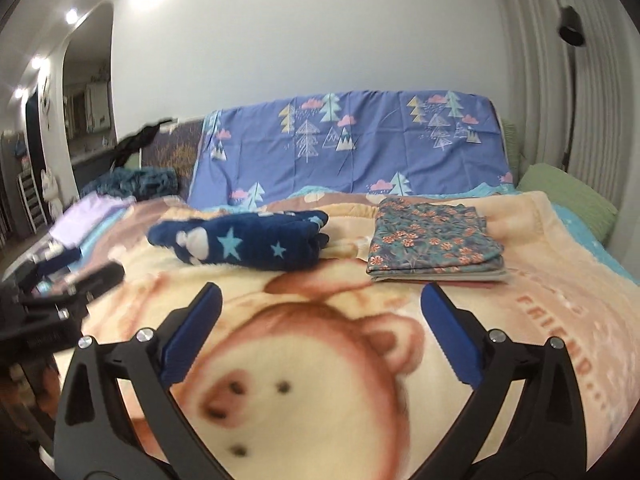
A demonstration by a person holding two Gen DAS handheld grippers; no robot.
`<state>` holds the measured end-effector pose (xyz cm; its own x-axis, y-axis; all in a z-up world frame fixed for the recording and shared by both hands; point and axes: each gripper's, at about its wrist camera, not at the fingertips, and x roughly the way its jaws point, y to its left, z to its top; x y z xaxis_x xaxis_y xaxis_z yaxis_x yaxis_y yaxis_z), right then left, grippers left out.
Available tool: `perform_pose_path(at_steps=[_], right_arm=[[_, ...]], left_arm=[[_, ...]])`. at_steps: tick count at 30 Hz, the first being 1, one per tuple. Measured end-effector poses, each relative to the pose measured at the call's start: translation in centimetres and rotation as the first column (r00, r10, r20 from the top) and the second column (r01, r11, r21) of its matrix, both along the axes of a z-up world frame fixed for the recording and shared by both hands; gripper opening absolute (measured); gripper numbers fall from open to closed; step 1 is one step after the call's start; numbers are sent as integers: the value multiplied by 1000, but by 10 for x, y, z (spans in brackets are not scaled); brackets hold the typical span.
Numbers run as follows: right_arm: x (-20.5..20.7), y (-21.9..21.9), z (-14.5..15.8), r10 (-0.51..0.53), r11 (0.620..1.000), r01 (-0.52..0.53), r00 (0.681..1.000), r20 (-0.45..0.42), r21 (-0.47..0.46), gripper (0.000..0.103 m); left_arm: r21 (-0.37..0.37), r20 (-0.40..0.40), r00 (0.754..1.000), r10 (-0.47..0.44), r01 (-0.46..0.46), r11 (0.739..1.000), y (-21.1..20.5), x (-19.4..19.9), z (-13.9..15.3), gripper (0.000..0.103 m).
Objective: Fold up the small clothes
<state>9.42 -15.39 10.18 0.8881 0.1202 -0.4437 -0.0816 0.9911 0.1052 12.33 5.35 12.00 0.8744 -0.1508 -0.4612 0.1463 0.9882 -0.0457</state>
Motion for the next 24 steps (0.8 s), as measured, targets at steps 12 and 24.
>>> perform_pose_path(at_steps=[12, 24], right_arm=[[-69, -6, 15, -9, 1000, 9, 1000, -9, 28, 101], [-100, -1, 12, -27, 999, 27, 999, -17, -17, 101]], left_arm=[[52, 48, 998, 46, -48, 997, -13, -77, 14, 102], [90, 36, 999, 27, -30, 996, -23, -108, 14, 102]])
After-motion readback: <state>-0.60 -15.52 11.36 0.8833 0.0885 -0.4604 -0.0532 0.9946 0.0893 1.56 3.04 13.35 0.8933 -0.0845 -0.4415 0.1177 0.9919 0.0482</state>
